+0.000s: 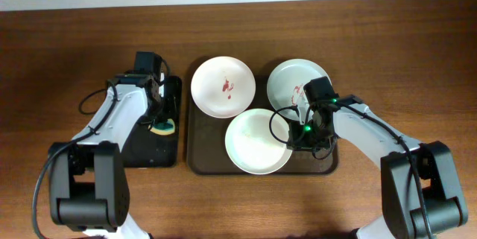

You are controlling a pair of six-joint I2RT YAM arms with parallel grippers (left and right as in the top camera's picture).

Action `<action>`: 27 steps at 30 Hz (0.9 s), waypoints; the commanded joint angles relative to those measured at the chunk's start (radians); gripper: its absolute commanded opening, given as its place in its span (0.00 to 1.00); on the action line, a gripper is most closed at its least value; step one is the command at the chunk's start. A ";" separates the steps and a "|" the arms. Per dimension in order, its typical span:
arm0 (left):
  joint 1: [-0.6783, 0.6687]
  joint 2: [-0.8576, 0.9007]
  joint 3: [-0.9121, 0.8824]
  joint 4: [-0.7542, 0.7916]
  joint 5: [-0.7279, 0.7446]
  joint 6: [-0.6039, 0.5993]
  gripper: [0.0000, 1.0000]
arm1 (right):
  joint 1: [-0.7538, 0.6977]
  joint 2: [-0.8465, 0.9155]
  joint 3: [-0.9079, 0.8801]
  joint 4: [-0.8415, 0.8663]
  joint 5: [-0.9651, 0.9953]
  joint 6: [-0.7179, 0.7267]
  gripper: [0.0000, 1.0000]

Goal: Clean dirty plates on tray and stack at the side
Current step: 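Dip the sponge back into the black tray with the left gripper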

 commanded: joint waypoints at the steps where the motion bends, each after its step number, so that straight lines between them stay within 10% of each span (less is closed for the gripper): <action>1: 0.003 0.011 -0.003 0.006 0.014 0.077 0.16 | 0.001 0.005 -0.002 0.000 0.009 -0.006 0.24; 3: 0.003 0.011 -0.003 0.005 0.013 0.077 0.94 | 0.001 0.005 -0.002 0.000 0.009 -0.006 0.24; 12: 0.005 0.061 -0.005 0.115 -0.012 0.076 1.00 | 0.001 0.005 -0.002 -0.001 0.009 -0.006 0.24; 19: 0.005 0.095 -0.005 0.161 -0.008 0.076 0.09 | 0.001 0.005 -0.002 -0.001 0.008 -0.006 0.24; 23: 0.005 0.095 0.029 0.128 -0.013 0.076 0.00 | 0.001 0.005 -0.002 -0.008 0.009 -0.006 0.24; 24: 0.005 0.095 0.053 0.100 -0.012 0.077 0.27 | 0.001 0.005 -0.002 -0.008 0.009 -0.006 0.24; 25: 0.005 0.095 0.067 0.076 -0.012 0.076 0.78 | 0.001 0.005 -0.002 -0.008 0.009 -0.006 0.24; 26: 0.005 0.095 0.069 0.050 -0.012 0.076 1.00 | 0.001 0.005 -0.002 -0.008 0.009 -0.006 0.24; 27: 0.005 0.095 0.069 -0.023 -0.011 0.076 1.00 | 0.001 0.005 -0.002 -0.008 0.009 -0.006 0.24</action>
